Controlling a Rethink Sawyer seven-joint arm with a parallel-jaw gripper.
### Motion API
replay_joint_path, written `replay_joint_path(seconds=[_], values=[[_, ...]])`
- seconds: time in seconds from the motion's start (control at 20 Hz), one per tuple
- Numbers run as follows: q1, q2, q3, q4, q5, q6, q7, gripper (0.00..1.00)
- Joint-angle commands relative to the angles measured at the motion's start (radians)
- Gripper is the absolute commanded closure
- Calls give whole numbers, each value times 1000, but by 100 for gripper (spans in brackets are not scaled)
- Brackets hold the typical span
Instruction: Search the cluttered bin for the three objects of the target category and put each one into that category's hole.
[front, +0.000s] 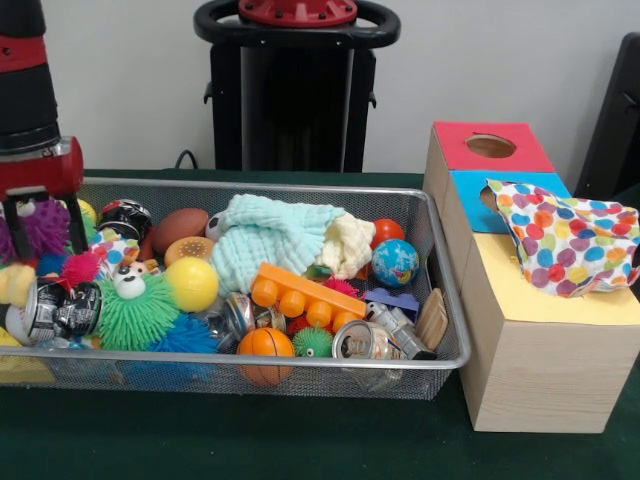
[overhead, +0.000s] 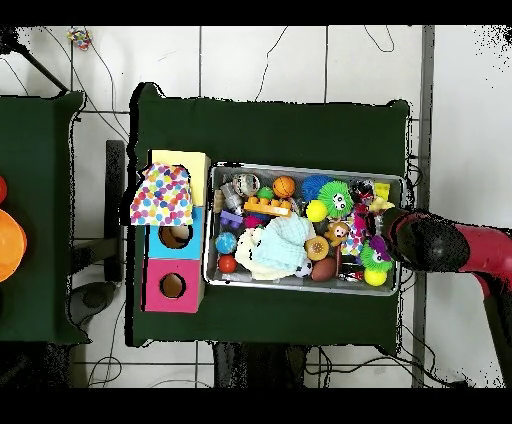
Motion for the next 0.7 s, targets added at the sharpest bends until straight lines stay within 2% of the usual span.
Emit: replay_joint_path(seconds=[0.05,0.45,0.7], values=[[46,-49,-40,16,-111,-104,-129,0],[49,-67,-44,63,-97,-121,-116,0],[50,-133,-36,100,-133,-211,-89,0]])
